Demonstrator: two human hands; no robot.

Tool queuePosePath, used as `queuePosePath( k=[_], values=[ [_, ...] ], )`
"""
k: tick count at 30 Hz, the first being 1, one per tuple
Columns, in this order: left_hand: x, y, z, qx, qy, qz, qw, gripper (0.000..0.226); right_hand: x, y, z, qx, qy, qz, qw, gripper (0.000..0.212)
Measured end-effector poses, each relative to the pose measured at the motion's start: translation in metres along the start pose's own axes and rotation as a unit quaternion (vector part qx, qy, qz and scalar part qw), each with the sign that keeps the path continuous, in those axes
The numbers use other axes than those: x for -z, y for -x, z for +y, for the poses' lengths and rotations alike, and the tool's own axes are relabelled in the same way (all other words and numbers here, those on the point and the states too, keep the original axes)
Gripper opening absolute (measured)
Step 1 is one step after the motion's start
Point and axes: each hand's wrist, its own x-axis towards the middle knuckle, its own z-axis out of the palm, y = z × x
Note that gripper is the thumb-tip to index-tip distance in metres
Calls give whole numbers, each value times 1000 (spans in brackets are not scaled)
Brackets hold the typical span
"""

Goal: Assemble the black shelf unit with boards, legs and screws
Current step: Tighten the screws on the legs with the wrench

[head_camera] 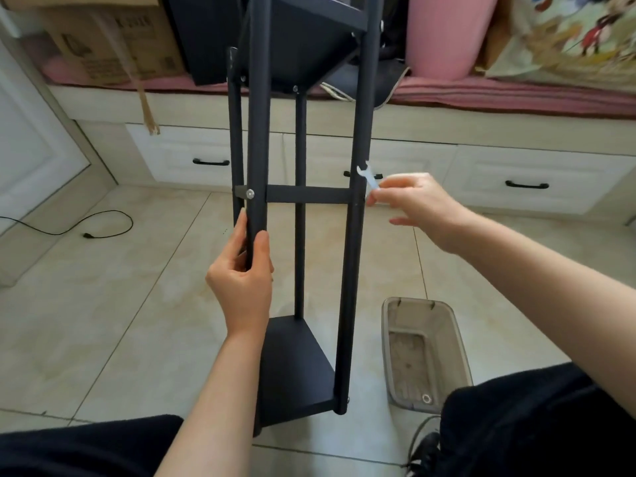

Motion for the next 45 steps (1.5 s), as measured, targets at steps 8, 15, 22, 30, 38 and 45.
queuePosePath(
  k=[8,15,22,30,38,45],
  values=[
    [14,1,-1,-23,5,3,1000,41,-11,-20,-21,7,-147,-49,988,19],
    [18,-4,-6,-52,-52,20,997,47,-21,-19,-28,21,-184,-38,982,19],
    [13,-11,-17,-58,-130,-27,989,50,-29,-13,-33,56,-127,-1,990,14],
    [10,-34,-20,-60,-179,-76,979,43,-24,0,-31,47,-150,14,987,13],
    [13,-68,-8,36,-273,-153,949,50,-32,5,-50,71,-74,-3,995,14],
    [7,13,27,-12,-256,-63,965,46,-41,0,-60,71,-47,-10,996,12]
  ],
)
